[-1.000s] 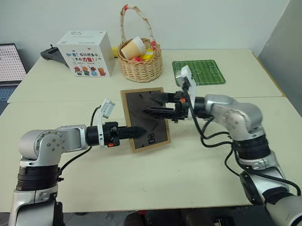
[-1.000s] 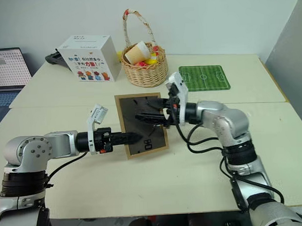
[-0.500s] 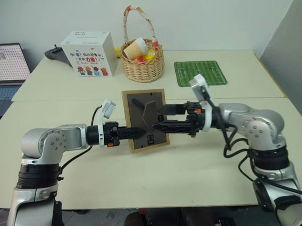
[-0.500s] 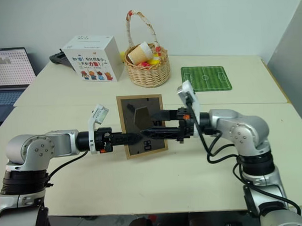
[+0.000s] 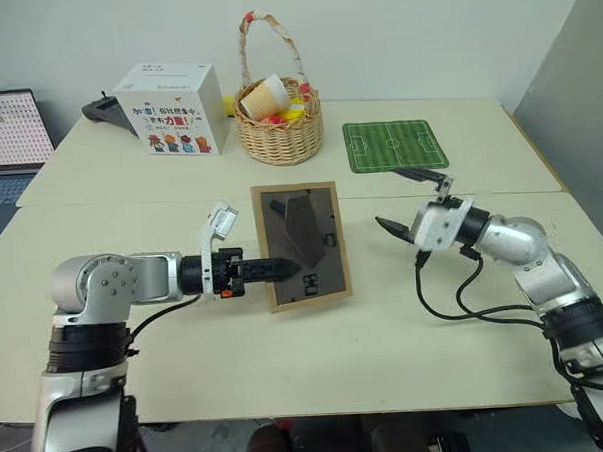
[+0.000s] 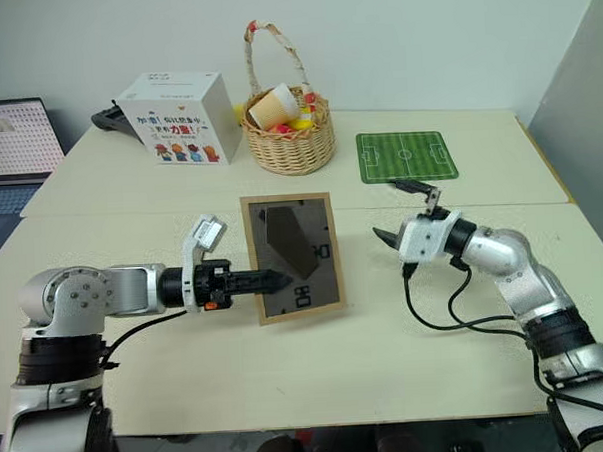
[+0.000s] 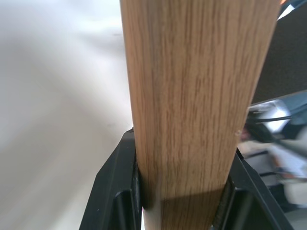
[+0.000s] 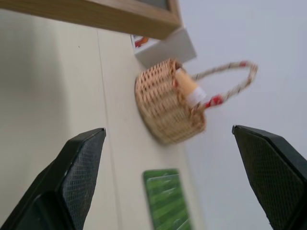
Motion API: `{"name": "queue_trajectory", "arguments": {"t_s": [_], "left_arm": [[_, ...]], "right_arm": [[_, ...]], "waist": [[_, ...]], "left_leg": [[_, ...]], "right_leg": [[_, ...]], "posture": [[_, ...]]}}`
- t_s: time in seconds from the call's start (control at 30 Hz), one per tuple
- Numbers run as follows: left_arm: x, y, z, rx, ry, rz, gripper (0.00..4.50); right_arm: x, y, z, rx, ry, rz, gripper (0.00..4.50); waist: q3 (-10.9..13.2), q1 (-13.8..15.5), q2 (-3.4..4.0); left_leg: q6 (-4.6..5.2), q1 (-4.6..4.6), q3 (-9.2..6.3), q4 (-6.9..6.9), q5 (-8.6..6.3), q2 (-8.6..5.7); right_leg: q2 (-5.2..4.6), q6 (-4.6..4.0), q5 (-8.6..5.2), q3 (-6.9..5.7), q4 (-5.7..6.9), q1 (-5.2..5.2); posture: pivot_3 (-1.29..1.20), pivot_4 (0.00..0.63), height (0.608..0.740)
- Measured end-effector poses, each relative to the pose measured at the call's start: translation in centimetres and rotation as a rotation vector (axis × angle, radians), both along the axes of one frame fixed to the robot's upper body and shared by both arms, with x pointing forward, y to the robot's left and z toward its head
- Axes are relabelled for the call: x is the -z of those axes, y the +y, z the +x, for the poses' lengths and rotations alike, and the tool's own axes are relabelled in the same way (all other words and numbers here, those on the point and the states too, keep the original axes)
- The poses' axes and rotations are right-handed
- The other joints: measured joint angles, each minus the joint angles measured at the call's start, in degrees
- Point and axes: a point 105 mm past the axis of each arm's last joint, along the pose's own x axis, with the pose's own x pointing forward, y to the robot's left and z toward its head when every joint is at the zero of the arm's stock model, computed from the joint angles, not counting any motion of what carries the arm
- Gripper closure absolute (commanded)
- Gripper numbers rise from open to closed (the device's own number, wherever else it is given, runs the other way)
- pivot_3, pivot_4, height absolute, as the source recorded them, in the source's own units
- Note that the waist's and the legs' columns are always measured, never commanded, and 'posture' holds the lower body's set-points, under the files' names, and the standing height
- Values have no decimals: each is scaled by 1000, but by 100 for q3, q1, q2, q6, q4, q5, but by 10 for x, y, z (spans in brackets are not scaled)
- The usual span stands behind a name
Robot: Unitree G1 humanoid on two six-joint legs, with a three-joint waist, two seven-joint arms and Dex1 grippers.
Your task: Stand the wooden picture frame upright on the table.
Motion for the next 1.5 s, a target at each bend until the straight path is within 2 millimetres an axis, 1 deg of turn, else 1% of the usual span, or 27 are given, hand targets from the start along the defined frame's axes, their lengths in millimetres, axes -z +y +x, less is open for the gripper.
{"name": "queue_trajectory", "arguments": {"t_s": [0.1, 0.13, 0.27, 0.33, 0.37, 0.5, 0.63, 0.67, 0.7, 0.93, 1.0, 1.03, 1.13, 1.27, 1.3, 1.4, 1.43, 1.47, 1.5], "left_arm": [[0, -2, -6, 22, 48, -25, 3222], [2, -5, -7, 29, 60, -22, 3222], [3, -4, -9, 21, 78, -46, 3222], [2, -4, -12, 23, 82, -70, 3222], [2, -5, -12, 25, 82, -74, 3222], [-3, -15, -18, 75, 70, -113, 3222], [-3, -16, -19, 74, 72, -111, 3222], [-2, -16, -20, 76, 78, -116, 3222], [0, -15, -23, 78, 91, -128, 3222], [1, -15, -28, 83, 105, -172, 3222], [3, -15, -30, 79, 101, -171, 2523], [2, -15, -31, 78, 88, -170, 2438], [-5, -16, -31, 69, 32, -180, 1706], [-6, -10, -23, 15, 8, -169, 905], [-8, -4, -19, -23, -10, -152, 671], [-11, 16, -15, -121, -55, -136, 151], [-11, 26, -14, -181, -82, -117, 20], [-10, 32, -12, -220, -106, -93, 0], [-4, 38, -11, -269, -124, -28, 0]], "right_arm": [[-6, 19, -5, -110, -164, -48, 8], [-7, 28, -10, -162, -211, -52, 8], [-6, 33, -12, -207, -282, -59, 8], [-4, 36, -15, -241, -304, -74, 421], [-4, 36, -16, -247, -304, -79, 491], [8, 54, -29, -362, -319, -113, 1353], [10, 50, -24, -346, -332, -118, 2207], [11, 50, -24, -344, -331, -114, 2483], [11, 51, -24, -353, -336, -122, 2602], [4, 52, -29, -395, -359, -131, 2740], [5, 52, -30, -407, -358, -132, 2754], [5, 51, -31, -412, -356, -132, 2762], [4, 49, -33, -421, -348, -129, 3148], [3, 44, -31, -407, -301, -108, 3163], [4, 43, -29, -396, -270, -96, 3163], [6, 37, -24, -348, -177, -58, 3163], [9, 34, -19, -308, -104, -34, 3163], [13, 32, -15, -275, -37, -3, 3163], [13, 32, -9, -233, 51, 61, 3164]], "waist": [[0, -26, 0], [0, -18, 0], [0, 18, 0], [0, 19, 0], [0, 19, 0], [-1, 18, 0], [-1, 18, -1], [-1, 18, 0], [-1, 17, 0], [-1, 15, -1], [-1, 15, -1], [-1, 15, -1], [-1, 16, 0], [-1, 14, -1], [-1, 9, -1], [-1, -3, -1], [-1, -8, -1], [-1, -5, -2], [-1, -6, -1]], "left_leg": [[-13, 8, -6, 0, 7, 6], [-19, 8, -8, -1, 11, 6], [-28, 7, -12, -1, 16, 6], [-28, 7, -12, 1, 17, 4], [-29, 7, -12, 1, 17, 2], [-28, 8, -15, 4, 17, 1], [-28, 8, -16, 5, 17, 0], [-28, 9, -16, 5, 17, -4], [-28, 9, -17, 5, 17, -3], [-28, 11, -23, 6, 17, -6], [-28, 12, -23, 7, 17, -6], [-28, 11, -25, 7, 17, -6], [-28, 21, -26, 9, 17, -7], [-27, 48, -27, 6, 17, -16], [-27, 53, -27, 3, 17, -16], [-26, 71, -27, -9, 16, -15], [-26, 79, -27, -13, 16, -9], [-26, 81, -30, -13, 16, 4], [-25, 84, -29, -13, 16, 9]], "right_leg": [[-3, -1, 1, -4, 12, 1], [-3, -2, 1, -8, 14, 1], [-15, -3, 1, -9, 14, 2], [-27, -2, 1, -7, 14, 5], [-27, -2, 1, -7, 13, 5], [-31, -2, 1, -8, 16, 8], [-34, -3, 2, -8, 16, 9], [-34, -3, 2, -8, 16, 9], [-35, -3, 2, -8, 16, 9], [-36, -3, 2, -10, 16, 16], [-37, -3, 2, -10, 15, 18], [-37, -3, 2, -10, 15, 19], [-39, -3, 2, -11, 12, 35], [-39, -3, 1, -11, 2, 66], [-39, -3, 1, -9, 1, 69], [-39, -3, 1, -9, -4, 81], [-40, -3, 1, -7, -12, 91], [-41, -3, 1, -6, -11, 94], [-42, -3, 1, -5, -10, 96]], "posture": [[0, 150, 740], [0, 150, 740], [0, 150, 740], [0, 150, 740], [0, 150, 740], [0, 150, 740], [0, 150, 740], [0, 150, 740], [0, 150, 740], [0, 150, 740], [0, 150, 740], [0, 150, 740], [0, 150, 740], [0, 150, 740], [0, 150, 740], [0, 150, 740], [0, 150, 740], [0, 150, 740], [0, 150, 740]]}}
